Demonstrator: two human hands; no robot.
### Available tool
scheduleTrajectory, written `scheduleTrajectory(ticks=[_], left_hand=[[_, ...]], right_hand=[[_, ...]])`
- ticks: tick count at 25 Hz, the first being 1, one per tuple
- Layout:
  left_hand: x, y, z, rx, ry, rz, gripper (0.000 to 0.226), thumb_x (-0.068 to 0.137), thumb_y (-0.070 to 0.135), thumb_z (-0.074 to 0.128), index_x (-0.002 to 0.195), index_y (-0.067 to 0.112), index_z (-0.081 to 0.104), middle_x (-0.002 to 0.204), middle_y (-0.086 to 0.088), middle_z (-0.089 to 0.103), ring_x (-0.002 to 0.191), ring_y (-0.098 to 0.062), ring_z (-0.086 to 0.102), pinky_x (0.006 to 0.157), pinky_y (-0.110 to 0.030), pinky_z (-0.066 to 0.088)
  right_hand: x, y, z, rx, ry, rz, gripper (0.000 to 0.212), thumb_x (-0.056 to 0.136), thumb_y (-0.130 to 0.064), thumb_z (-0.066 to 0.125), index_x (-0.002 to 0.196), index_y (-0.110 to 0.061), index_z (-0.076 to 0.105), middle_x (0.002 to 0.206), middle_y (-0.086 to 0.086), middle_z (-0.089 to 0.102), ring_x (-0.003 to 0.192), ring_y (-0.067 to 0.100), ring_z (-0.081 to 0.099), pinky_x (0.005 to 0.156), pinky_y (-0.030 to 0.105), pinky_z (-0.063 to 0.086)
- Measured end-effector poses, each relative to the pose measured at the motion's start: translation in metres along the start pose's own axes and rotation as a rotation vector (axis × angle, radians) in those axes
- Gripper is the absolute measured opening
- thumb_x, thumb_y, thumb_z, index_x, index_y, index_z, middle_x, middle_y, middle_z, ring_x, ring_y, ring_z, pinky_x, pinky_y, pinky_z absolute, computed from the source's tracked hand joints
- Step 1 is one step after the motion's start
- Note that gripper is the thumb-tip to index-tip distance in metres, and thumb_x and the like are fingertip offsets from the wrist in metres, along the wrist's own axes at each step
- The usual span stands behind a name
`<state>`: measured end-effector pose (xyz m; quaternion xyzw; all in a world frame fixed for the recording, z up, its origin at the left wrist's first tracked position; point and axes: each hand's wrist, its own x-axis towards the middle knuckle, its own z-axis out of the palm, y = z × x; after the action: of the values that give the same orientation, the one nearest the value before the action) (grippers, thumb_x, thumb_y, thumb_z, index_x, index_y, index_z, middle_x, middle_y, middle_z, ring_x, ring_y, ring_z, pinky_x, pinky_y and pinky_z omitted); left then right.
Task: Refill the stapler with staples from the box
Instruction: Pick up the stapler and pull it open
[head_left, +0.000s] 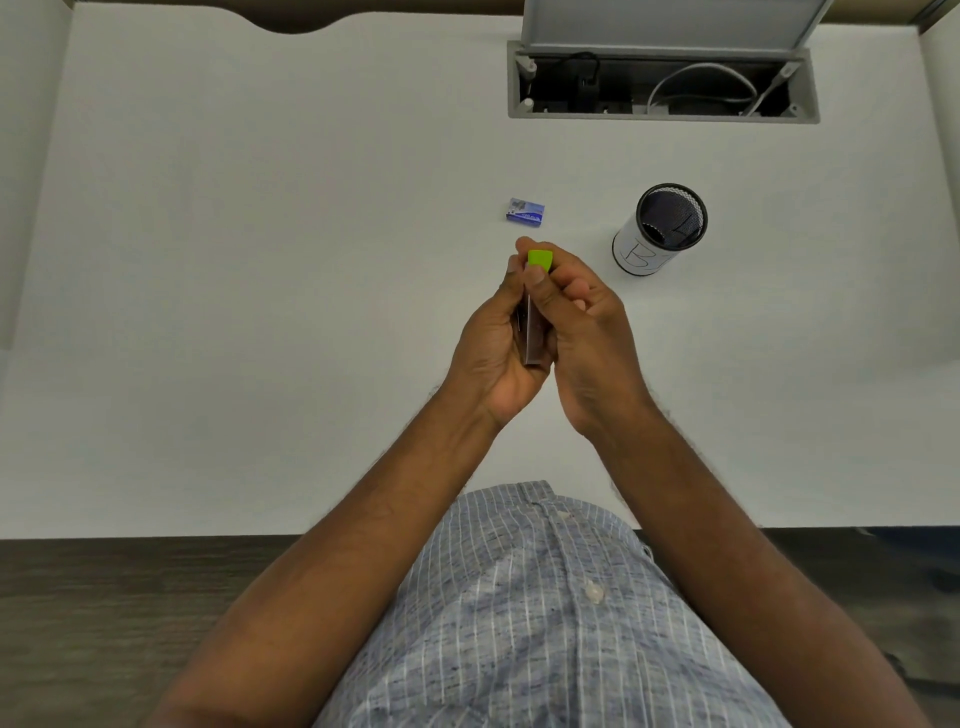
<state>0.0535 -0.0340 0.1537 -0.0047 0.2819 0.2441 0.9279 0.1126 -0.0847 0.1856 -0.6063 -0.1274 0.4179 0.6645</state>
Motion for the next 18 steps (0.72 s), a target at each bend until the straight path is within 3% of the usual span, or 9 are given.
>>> scheduleTrajectory(ticks=[4,13,18], left_hand=[[-0.001,-0.004,0.005,-0.109,-0.035,-0.048,0.038,0.105,0.03,0.049,0.103,0.004,0.077,0.1,-0.011,0.077,0.088,-0.023,0.077,0.073,-0.031,0.063],[-0.009,-0.003,0.018,0.068,0.025,-0.038,0.047,0.107,0.032,0.042,0.091,0.007,0.078,0.084,-0.01,0.076,0.072,-0.02,0.076,0.065,-0.029,0.063],[-0.013,-0.003,0.026,0.079,0.064,-0.04,0.044,0.107,0.032,0.043,0.091,0.007,0.075,0.079,-0.007,0.075,0.068,-0.017,0.073,0.069,-0.025,0.06]], right_hand=[[0.0,0.008,0.001,-0.034,0.039,-0.124,0.035,0.099,-0.016,0.065,0.133,-0.008,0.066,0.131,-0.002,0.071,0.121,0.012,0.067,0.101,0.024,0.053],[0.001,0.009,-0.003,-0.058,0.058,-0.237,0.035,0.1,-0.013,0.063,0.133,-0.002,0.064,0.133,0.009,0.069,0.121,0.015,0.067,0.103,0.026,0.053],[0.001,0.008,-0.003,-0.05,0.042,-0.261,0.032,0.101,-0.015,0.062,0.13,-0.003,0.066,0.125,-0.003,0.073,0.121,0.013,0.067,0.1,0.022,0.052]])
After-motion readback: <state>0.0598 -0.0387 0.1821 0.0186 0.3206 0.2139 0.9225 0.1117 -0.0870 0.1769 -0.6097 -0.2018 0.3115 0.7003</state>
